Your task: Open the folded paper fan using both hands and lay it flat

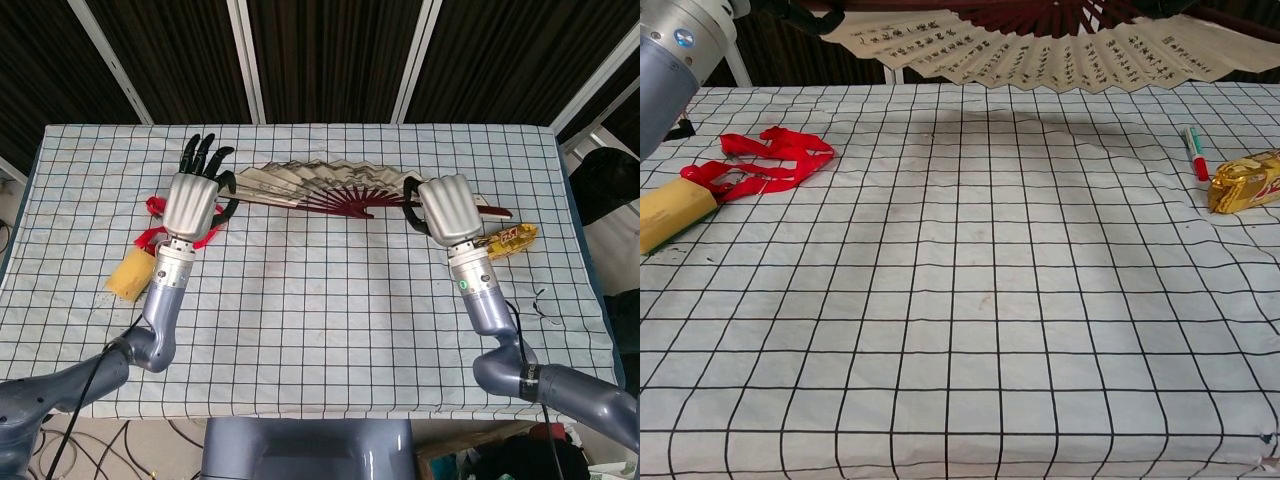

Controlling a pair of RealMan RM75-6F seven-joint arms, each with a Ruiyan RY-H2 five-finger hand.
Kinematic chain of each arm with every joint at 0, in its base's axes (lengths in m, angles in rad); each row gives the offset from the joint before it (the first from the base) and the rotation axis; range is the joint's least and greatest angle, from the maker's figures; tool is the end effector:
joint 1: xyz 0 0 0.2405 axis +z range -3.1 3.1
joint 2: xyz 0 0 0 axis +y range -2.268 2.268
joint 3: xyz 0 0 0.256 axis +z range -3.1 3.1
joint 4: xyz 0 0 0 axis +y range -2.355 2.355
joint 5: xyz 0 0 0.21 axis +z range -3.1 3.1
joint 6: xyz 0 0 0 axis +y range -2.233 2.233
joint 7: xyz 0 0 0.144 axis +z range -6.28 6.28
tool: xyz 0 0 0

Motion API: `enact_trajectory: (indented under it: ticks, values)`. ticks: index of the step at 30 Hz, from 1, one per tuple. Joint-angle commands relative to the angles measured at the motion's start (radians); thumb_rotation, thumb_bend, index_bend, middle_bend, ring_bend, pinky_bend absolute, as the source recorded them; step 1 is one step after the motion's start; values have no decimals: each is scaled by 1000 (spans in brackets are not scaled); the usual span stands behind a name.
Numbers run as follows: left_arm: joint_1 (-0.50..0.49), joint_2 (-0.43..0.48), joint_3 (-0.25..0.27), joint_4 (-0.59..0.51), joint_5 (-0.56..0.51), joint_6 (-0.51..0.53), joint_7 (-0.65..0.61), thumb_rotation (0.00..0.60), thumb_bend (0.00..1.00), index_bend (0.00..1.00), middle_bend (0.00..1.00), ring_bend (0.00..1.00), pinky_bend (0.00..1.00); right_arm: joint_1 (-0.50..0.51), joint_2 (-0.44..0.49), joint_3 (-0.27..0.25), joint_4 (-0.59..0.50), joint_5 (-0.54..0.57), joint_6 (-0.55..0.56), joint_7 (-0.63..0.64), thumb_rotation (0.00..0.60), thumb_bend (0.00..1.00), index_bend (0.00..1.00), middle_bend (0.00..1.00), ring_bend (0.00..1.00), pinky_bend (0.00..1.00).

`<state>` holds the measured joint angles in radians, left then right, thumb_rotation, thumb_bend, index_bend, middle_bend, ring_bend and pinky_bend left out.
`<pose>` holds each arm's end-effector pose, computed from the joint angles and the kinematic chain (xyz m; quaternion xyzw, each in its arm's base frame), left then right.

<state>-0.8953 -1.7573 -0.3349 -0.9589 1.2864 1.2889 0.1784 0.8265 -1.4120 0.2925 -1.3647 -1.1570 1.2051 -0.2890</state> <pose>-0.1055 0.4281 0.0341 -0.6142 -0.2072 -0.5378 0.5390 -0.1251 -0.4141 0.1013 0.6454 -0.2366 0.4812 0.5439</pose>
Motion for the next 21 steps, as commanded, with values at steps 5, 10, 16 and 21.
enact_trajectory:
  ticks: [5,10,16,21]
  values:
    - [21,-29,22,19,4,1,-3,600,356,671,209,0,0,-41,-19,-23,16,-14,21,11,600,440,980,1000,1000,943]
    - [46,-44,49,23,12,1,-6,600,356,671,209,0,0,-75,-36,-43,31,-26,38,22,600,439,980,1000,1000,943]
    - [77,-49,69,13,14,-4,-2,600,352,668,207,0,0,-102,-43,-52,30,-43,45,27,600,439,980,1000,1000,943]
    - [103,-45,87,-7,20,0,4,600,349,661,205,0,0,-126,-47,-62,19,-52,54,22,600,439,980,1000,1000,943]
